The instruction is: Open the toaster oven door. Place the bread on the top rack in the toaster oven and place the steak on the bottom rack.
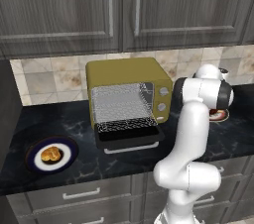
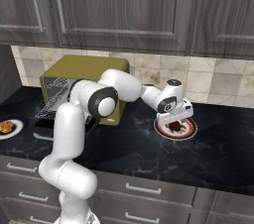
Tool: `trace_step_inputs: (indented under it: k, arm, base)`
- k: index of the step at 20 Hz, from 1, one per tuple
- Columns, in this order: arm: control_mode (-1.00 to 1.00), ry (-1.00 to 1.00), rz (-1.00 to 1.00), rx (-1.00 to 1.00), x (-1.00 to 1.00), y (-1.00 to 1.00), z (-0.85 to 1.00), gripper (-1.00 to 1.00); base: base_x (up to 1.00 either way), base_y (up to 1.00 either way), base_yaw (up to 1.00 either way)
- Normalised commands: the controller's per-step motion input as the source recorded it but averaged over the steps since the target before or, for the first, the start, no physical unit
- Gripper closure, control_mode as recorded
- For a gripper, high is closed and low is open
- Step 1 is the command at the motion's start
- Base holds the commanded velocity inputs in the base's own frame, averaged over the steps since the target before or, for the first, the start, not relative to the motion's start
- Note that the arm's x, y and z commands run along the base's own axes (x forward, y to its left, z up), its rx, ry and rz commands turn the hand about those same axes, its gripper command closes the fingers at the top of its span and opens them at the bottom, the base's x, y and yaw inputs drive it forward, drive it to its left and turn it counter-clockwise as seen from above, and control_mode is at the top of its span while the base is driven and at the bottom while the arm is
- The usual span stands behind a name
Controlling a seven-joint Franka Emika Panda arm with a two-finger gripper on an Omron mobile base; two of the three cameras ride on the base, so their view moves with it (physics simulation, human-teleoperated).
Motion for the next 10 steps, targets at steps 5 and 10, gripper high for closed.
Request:
trace_step_inputs:
  k: [5,10]
  arm:
    - [-1.00,0.01,0.00,0.00,-0.01,0.00,-0.06,-1.00]
    - [-1.00,0.06,0.00,0.00,0.04,0.00,-0.18,-1.00]
  base:
    - [0.00,0.00,0.00]
    - [0.00,0.00,0.00]
